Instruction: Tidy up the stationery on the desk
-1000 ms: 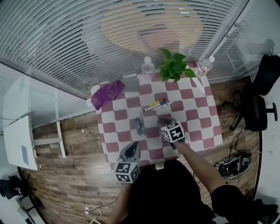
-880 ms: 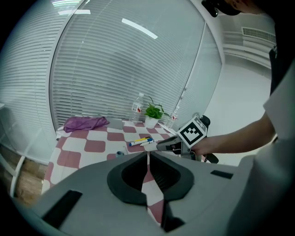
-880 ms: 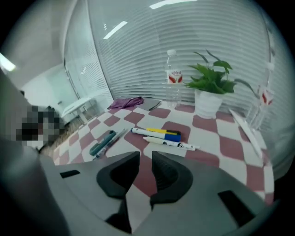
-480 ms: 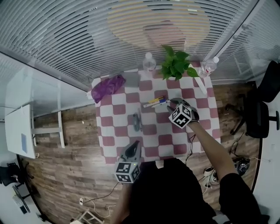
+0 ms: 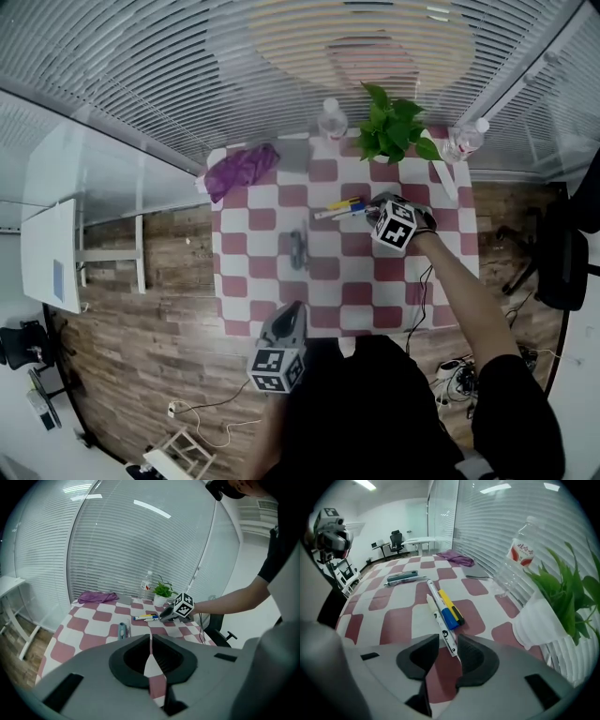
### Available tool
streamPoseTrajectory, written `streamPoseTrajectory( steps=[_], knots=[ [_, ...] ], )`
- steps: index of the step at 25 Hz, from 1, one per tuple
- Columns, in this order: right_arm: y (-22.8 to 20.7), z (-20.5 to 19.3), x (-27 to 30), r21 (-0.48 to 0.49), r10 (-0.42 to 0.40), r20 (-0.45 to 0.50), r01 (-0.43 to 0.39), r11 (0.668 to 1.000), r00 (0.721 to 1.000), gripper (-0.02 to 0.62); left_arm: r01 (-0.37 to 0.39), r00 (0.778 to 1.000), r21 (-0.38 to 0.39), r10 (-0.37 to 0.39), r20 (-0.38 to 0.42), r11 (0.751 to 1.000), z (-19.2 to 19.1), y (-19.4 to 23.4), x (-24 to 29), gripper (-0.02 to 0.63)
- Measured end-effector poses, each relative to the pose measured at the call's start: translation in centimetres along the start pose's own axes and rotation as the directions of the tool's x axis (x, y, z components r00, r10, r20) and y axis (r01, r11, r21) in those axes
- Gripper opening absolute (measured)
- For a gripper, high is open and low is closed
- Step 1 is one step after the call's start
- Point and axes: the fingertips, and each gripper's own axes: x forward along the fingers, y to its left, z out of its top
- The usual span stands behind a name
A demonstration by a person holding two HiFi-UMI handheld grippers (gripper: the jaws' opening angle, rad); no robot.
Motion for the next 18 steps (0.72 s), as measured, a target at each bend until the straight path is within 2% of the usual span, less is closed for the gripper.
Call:
streamPoseTrajectory(
  steps=[4,7,9,12,14,16,18],
  knots=[
    [0.9,-0.1,-0.2,-0.005,0.027,-0.015,-0.027,1.0,1.0,0.101,-0.003,1.0,0.001,0.003,0.008,1.0,0.0,-0.3,-0.2,0.043],
    [1.3,-0.2,-0.1,-0.016,-0.008,-0.047,0.007,1.0,0.999,0.092,0.005,1.0,0.008,-0.005,0.016,1.0,0.5,-0.4,-0.1,0.043],
    [1.8,-0.3,-0.1,0.018,-0.015,-0.053,0.016,1.0,0.998,0.083,0.011,1.0,0.014,-0.011,0.02,1.0,0.8,-0.3,-0.1,0.043],
    [3.0,-0.2,-0.4,0.141,0.016,-0.042,-0.01,0.99,0.999,0.077,0.025,0.999,0.021,-0.025,0.021,0.999,1.2,0.1,-0.1,0.043],
    [4.0,0.0,-0.5,0.235,0.031,-0.031,-0.023,0.972,0.999,0.075,0.035,0.999,0.028,-0.035,0.016,0.999,1.4,0.6,0.0,0.043],
    [5.0,0.5,-0.7,0.344,0.035,-0.002,-0.032,0.938,0.999,0.074,0.049,0.999,0.038,-0.05,0.012,0.998,1.7,1.0,0.3,0.043],
    [6.2,1.3,-0.9,0.466,0.027,0.046,-0.045,0.884,0.999,0.074,0.068,0.998,0.05,-0.068,0.008,0.996,2.1,1.4,0.4,0.043]
  ],
)
